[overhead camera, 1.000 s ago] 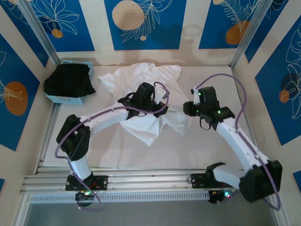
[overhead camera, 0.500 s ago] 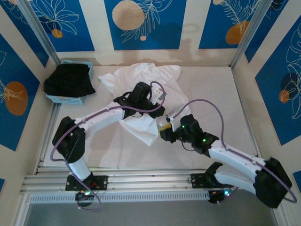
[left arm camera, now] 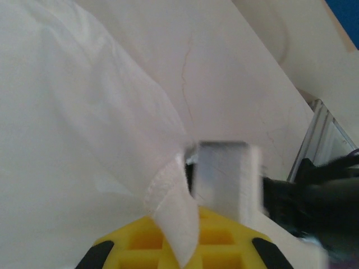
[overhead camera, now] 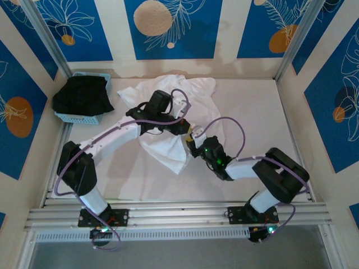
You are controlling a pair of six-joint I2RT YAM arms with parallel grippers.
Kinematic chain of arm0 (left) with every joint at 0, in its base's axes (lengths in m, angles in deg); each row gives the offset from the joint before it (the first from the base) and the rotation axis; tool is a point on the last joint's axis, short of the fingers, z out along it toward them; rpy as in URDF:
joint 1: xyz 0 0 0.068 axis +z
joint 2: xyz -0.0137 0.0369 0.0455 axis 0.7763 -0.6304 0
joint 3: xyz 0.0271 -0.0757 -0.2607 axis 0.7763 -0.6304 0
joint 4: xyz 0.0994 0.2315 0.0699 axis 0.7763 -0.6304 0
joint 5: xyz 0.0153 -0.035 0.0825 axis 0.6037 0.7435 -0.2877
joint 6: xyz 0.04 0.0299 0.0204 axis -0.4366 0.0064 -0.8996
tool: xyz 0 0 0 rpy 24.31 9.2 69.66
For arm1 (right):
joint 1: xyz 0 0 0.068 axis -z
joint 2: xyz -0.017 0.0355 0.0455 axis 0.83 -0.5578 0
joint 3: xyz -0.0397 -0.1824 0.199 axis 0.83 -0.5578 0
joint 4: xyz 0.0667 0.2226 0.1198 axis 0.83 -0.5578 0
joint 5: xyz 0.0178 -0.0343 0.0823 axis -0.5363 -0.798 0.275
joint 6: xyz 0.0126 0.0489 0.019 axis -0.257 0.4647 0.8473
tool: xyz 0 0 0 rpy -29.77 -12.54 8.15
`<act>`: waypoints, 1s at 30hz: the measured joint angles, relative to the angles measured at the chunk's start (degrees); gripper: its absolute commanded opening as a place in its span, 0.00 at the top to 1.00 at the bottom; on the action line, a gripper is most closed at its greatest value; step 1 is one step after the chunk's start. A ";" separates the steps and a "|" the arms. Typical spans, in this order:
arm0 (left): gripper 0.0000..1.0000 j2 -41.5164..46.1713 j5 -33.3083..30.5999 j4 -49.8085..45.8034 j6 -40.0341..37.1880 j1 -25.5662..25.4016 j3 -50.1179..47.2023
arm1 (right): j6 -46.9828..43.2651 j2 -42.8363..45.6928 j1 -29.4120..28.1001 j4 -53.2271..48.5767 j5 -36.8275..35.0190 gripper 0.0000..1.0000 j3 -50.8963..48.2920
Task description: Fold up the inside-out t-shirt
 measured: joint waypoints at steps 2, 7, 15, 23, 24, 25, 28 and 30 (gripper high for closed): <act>1.00 0.52 1.25 -0.55 0.04 -0.02 0.79 | -1.38 -3.30 0.13 1.53 -1.88 0.78 0.74; 1.00 0.98 3.48 -1.29 0.28 -0.02 3.96 | -4.02 -9.07 -1.27 4.55 -5.05 0.78 1.36; 1.00 1.53 7.80 -1.25 0.63 -0.09 4.98 | -5.25 -14.49 -1.64 -0.24 -9.20 0.73 8.76; 1.00 2.08 9.90 -1.51 0.00 -3.10 5.64 | -2.03 -16.31 -0.59 -10.56 -9.42 0.56 17.18; 1.00 2.32 10.08 -1.51 0.00 -3.72 5.86 | -1.22 -16.50 -0.15 -12.04 -9.33 0.54 18.03; 1.00 2.75 10.34 -1.49 0.00 -4.46 6.14 | -0.42 -16.72 0.24 -13.51 -9.31 0.52 18.91; 1.00 4.22 11.17 -1.51 0.02 -6.29 6.84 | 1.64 -17.86 0.96 -18.38 -9.29 0.48 22.12; 1.00 4.94 11.63 -1.53 0.02 -7.30 7.76 | 3.04 -18.60 1.16 -20.85 -9.38 0.46 23.98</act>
